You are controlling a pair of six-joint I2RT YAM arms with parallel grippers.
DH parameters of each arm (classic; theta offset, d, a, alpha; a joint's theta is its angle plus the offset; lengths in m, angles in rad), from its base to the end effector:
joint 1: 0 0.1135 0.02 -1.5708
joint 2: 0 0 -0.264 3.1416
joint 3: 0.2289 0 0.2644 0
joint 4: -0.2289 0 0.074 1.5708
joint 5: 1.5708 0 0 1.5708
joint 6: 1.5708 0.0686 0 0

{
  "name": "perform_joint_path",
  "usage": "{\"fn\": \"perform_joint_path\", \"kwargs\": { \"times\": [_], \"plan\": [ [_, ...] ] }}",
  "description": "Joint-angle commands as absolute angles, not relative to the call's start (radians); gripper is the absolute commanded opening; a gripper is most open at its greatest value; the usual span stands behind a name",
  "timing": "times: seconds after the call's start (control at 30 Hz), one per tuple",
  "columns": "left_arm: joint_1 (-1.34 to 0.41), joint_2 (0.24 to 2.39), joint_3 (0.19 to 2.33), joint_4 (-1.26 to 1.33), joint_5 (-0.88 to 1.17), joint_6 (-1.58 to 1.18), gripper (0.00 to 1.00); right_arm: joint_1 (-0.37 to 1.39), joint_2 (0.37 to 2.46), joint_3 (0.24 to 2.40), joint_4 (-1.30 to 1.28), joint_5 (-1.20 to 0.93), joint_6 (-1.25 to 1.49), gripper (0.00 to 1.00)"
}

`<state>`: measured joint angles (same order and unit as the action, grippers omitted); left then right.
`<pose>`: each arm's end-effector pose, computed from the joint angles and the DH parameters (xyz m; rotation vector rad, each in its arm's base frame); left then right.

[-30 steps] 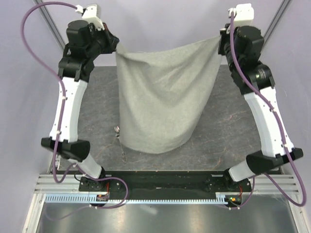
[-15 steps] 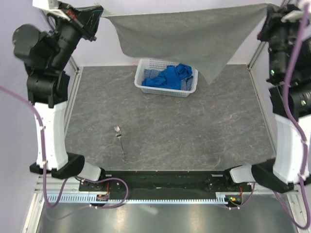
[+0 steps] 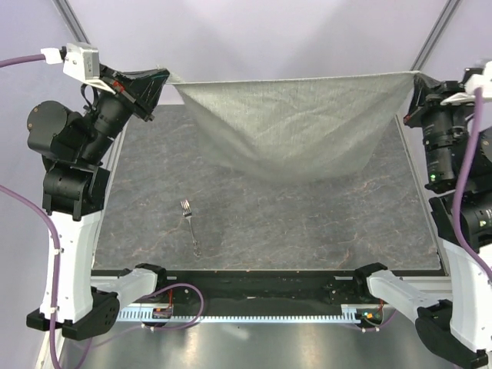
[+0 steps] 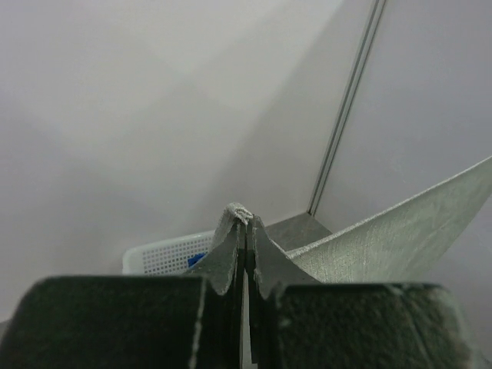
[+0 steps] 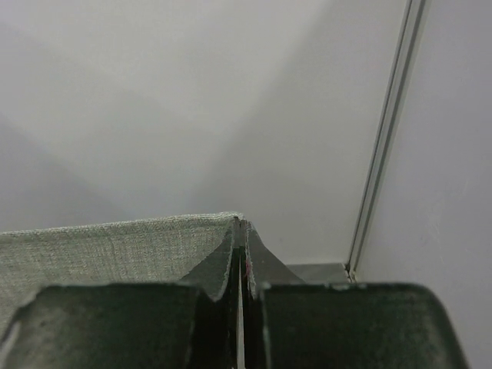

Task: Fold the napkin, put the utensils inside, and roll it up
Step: Flatten the napkin out

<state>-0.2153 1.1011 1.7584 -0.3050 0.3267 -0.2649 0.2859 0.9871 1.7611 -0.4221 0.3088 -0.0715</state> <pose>0.1889 -0.0638 0.6017 0.2594 1.2343 -0.6148 0.1474 0.0216 0.6047 0.0503 1.2352 -0.0018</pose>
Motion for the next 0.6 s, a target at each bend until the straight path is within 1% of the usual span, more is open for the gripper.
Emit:
{"fn": "perform_joint_path", "kwargs": {
  "times": [0.0,0.13,0.17,0.23,0.27,0.33,0.37,0.4,0.47,0.5,0.57],
  "plan": [
    [-0.204,1.123,1.779,-0.270,0.379,-0.340,0.02,0.278,1.005,1.721,-0.411,0.449,-0.069,0.00],
    [-0.206,1.284,1.862,-0.324,0.443,-0.365,0.02,0.275,1.110,1.727,-0.410,0.549,-0.110,0.00],
    [-0.204,1.352,1.874,-0.330,0.451,-0.371,0.02,0.253,1.162,1.735,-0.405,0.546,-0.112,0.00],
    [-0.210,1.435,1.934,-0.337,0.469,-0.382,0.02,0.174,1.219,1.779,-0.402,0.508,-0.106,0.00],
    [-0.215,1.516,1.960,-0.341,0.475,-0.385,0.02,0.144,1.271,1.799,-0.402,0.458,-0.088,0.00],
    [-0.239,1.595,2.063,-0.353,0.494,-0.397,0.02,0.044,1.322,1.877,-0.413,0.407,-0.069,0.00],
    [-0.251,1.676,2.103,-0.354,0.498,-0.399,0.02,0.010,1.369,1.909,-0.420,0.366,-0.054,0.00],
    [-0.280,1.715,2.194,-0.350,0.514,-0.394,0.02,-0.030,1.390,1.978,-0.439,0.345,-0.051,0.00],
    [-0.314,1.805,2.305,-0.338,0.515,-0.382,0.02,-0.130,1.448,2.051,-0.457,0.298,-0.031,0.00],
    [-0.343,1.906,2.441,-0.327,0.523,-0.387,0.02,-0.161,1.466,2.131,-0.478,0.261,-0.026,0.00],
    [-0.367,2.001,2.589,-0.299,0.543,-0.412,0.02,-0.250,1.512,2.210,-0.494,0.221,-0.012,0.00]
  ]
}}
